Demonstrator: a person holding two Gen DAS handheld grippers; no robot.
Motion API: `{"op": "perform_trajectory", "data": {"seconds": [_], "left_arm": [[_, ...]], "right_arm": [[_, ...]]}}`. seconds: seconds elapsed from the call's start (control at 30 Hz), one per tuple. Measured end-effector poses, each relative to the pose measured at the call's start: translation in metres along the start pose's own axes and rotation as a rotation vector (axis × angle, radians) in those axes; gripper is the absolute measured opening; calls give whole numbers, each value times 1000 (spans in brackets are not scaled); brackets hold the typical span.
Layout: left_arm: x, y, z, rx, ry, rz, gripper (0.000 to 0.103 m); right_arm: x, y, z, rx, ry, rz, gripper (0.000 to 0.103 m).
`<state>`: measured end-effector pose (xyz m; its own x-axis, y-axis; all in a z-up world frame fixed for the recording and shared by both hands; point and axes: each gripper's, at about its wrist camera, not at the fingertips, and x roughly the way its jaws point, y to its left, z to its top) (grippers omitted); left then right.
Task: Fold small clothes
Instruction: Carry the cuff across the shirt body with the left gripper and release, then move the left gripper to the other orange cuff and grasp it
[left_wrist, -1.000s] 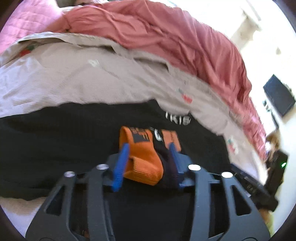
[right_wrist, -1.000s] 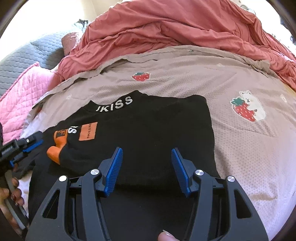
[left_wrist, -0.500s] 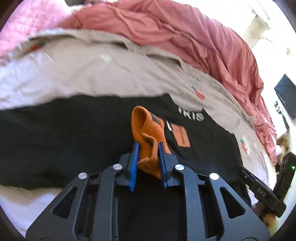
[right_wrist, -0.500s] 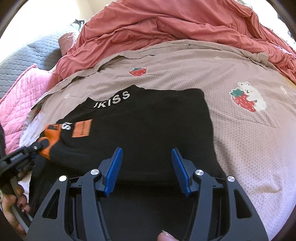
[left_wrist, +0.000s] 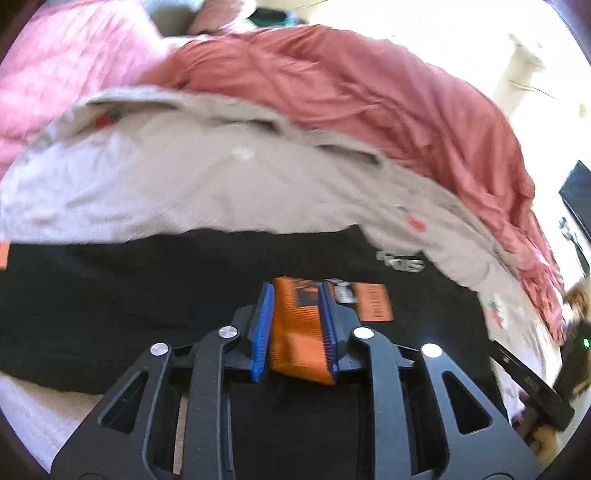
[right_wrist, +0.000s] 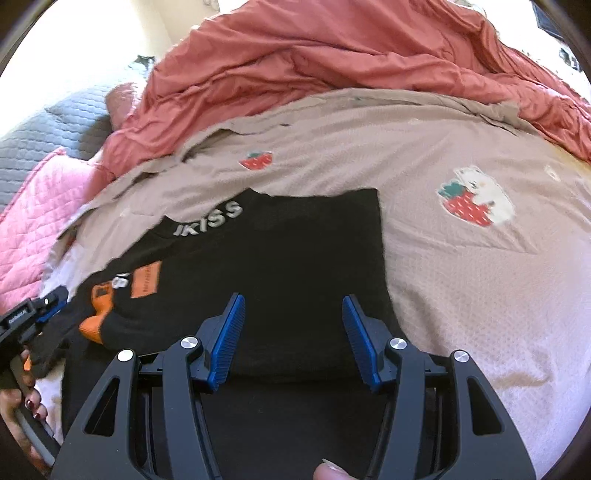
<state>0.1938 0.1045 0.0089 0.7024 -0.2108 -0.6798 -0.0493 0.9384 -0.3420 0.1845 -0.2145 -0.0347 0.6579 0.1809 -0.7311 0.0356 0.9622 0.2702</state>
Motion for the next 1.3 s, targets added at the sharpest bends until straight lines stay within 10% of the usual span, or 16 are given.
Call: {"op": "perform_trajectory", "data": {"seconds": [0.27, 0.57, 0.97, 1.3], "left_arm": [[61, -36, -38, 178, 227, 106, 46], [63, -13, -32, 66, 242, 83, 67], [22, 0, -9, 6, 136, 73, 92], [-21, 19, 0, -4, 28, 126, 93]], "right_arm": [[14, 1, 4, -21, 50, 31, 54], [32, -8, -13, -22, 117, -28, 57], [-3, -17, -9, 37, 50, 46, 79], [-25, -2, -4, 10, -4, 81, 94]]}}
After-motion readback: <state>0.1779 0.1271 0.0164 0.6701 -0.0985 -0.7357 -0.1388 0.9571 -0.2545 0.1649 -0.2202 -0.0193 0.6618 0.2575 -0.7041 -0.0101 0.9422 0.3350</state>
